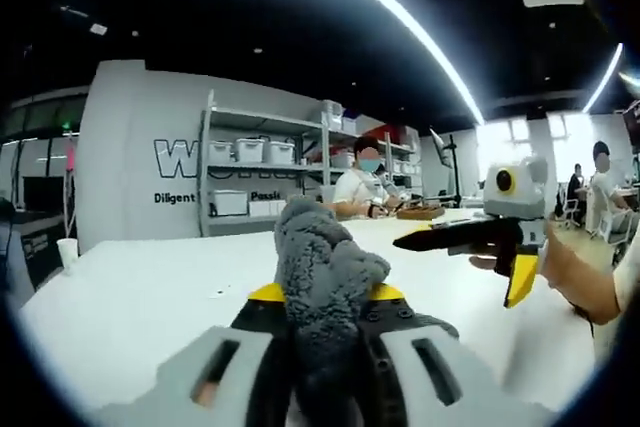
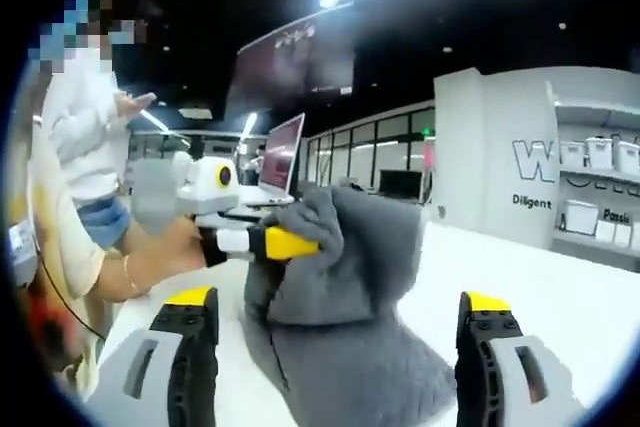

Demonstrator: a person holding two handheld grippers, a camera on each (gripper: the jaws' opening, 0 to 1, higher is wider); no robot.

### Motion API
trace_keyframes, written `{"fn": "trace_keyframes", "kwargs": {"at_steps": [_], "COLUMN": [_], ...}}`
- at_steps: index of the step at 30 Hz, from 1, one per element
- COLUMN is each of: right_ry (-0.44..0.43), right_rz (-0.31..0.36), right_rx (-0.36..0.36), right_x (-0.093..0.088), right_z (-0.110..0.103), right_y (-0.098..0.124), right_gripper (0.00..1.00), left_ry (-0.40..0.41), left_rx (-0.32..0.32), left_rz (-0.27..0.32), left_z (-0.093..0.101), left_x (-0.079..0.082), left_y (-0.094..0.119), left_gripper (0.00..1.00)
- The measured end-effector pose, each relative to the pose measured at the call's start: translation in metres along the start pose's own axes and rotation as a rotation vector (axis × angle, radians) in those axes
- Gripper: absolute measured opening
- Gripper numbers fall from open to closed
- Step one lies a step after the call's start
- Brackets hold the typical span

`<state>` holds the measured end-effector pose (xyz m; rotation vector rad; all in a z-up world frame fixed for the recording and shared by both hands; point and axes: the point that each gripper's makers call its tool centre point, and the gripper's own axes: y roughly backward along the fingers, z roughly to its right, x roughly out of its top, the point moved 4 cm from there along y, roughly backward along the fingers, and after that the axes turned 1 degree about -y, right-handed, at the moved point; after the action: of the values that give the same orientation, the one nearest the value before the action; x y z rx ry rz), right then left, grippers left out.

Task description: Open the folded towel by lifting each exposed corner and separating the folded layers until the towel lies flat within the target outline without major curled edges

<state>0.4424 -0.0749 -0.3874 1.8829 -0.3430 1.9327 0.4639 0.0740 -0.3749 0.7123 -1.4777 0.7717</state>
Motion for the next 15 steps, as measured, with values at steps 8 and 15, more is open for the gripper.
{"fn": "trace_keyframes", "kwargs": {"at_steps": [8, 15], "right_ry": [-0.009, -0.033], "right_rz": [-0.062, -0.083], "right_rx": [-0.001, -0.001], "right_x": [-0.012, -0.017], "right_z": [-0.002, 0.001], "right_y": [-0.002, -0.001], "right_gripper": [1.00, 1.00], "left_ry": [0.000, -0.021], "left_rx": [0.115, 0.181], "left_rz": [-0.007, -0.029], "left_z": [-0.018, -0.026], "left_x": [0.002, 0.003], "left_y": [0.009, 0.018], "left_gripper": [0.16, 0.16]}}
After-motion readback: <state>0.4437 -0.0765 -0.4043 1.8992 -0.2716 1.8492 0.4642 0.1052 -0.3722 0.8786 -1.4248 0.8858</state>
